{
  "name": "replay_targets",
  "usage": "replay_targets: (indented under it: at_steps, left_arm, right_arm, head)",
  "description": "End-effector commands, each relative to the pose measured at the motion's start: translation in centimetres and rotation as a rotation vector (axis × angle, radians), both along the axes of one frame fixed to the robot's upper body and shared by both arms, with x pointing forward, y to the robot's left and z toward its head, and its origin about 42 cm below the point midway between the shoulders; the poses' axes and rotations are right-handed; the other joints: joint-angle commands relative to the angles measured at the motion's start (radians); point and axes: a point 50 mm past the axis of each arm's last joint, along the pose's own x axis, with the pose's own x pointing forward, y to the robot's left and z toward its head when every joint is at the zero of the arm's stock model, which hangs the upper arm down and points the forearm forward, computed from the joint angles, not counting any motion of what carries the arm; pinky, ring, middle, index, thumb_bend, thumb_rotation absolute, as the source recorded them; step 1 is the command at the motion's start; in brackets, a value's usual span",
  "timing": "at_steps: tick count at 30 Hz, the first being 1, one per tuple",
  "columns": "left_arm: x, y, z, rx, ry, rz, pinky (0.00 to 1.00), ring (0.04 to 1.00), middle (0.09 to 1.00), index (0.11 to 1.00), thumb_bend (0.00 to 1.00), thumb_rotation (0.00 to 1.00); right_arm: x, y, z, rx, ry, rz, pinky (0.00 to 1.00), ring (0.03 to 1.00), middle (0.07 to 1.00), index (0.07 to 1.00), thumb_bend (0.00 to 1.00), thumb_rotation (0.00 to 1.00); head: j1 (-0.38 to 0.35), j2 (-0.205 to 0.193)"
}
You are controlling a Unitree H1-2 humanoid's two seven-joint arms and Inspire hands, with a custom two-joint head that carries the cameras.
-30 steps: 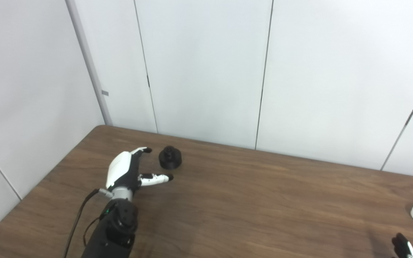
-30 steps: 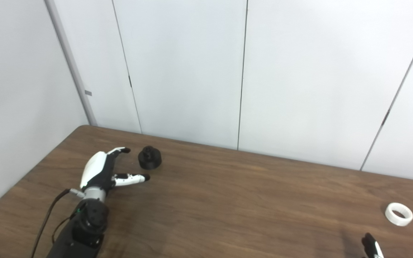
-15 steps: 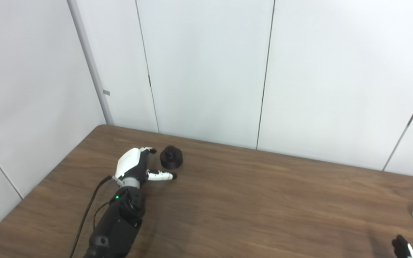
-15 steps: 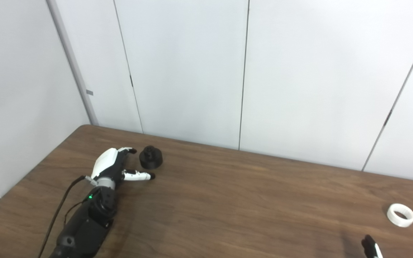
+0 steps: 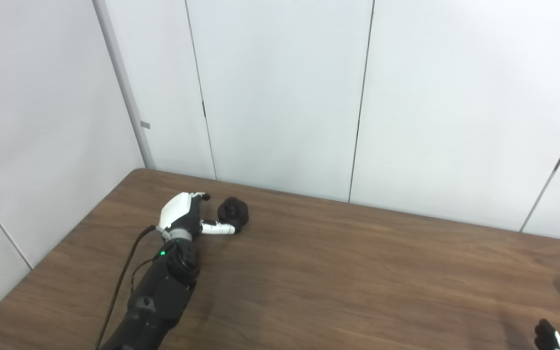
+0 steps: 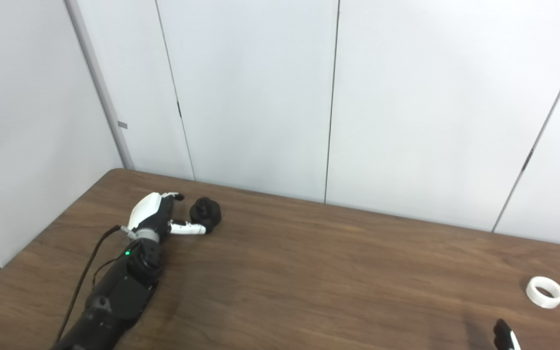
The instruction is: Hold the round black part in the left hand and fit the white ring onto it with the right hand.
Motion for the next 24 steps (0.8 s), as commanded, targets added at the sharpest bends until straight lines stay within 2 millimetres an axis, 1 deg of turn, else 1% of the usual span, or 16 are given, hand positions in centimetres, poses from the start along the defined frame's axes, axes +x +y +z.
replay_targets:
  at_steps: [1, 5, 7, 10, 19, 24]
  left_arm:
    - [1.6, 0.2, 3.2, 0.024, -0.094, -0.025, 1.0, 1.0, 0.952, 0.841, 1.0, 0.34]
    - [1.9, -0.2, 3.4, 0.015, -0.098, -0.042, 1.0, 1.0, 0.957, 0.836, 1.0, 0.32]
    - [2.0, -0.5, 3.4, 0.021, -0.091, -0.049, 1.0, 1.0, 0.956, 0.834, 1.0, 0.3]
    - [2.1, -0.8, 3.2, 0.031, -0.087, -0.06, 1.0, 0.999, 0.942, 0.823, 0.99, 0.28]
    - [2.2, -1.4, 2.8, 0.024, -0.079, -0.061, 1.0, 0.997, 0.94, 0.798, 1.0, 0.28]
    - [2.1, -1.5, 2.7, 0.035, -0.068, -0.05, 1.0, 0.991, 0.933, 0.787, 0.98, 0.25]
  right_arm:
    - [-0.7, 0.0, -1.3, 0.005, 0.029, 0.007, 1.0, 1.0, 1.0, 1.0, 0.44, 1.0]
    - [-0.8, 0.0, -1.4, 0.0, 0.027, 0.005, 1.0, 1.0, 1.0, 1.0, 0.42, 1.0]
    - [-0.8, 0.1, -1.3, -0.004, 0.024, 0.007, 1.0, 1.0, 1.0, 1.0, 0.42, 1.0]
    - [-0.9, 0.2, -1.4, -0.004, 0.024, 0.004, 1.0, 1.0, 1.0, 1.0, 0.43, 1.0]
    - [-1.0, 0.3, -1.2, -0.002, 0.026, -0.009, 1.0, 1.0, 0.997, 1.0, 0.45, 1.0]
    - [-1.0, 0.2, -1.2, -0.002, 0.026, -0.01, 1.0, 1.0, 0.999, 1.0, 0.44, 1.0]
  head:
    - [0.001, 0.001]
    - [-0.005, 0.003]
    - [-0.008, 0.003]
    - [-0.014, 0.002]
    - [-0.018, 0.006]
    - [-0.018, 0.007]
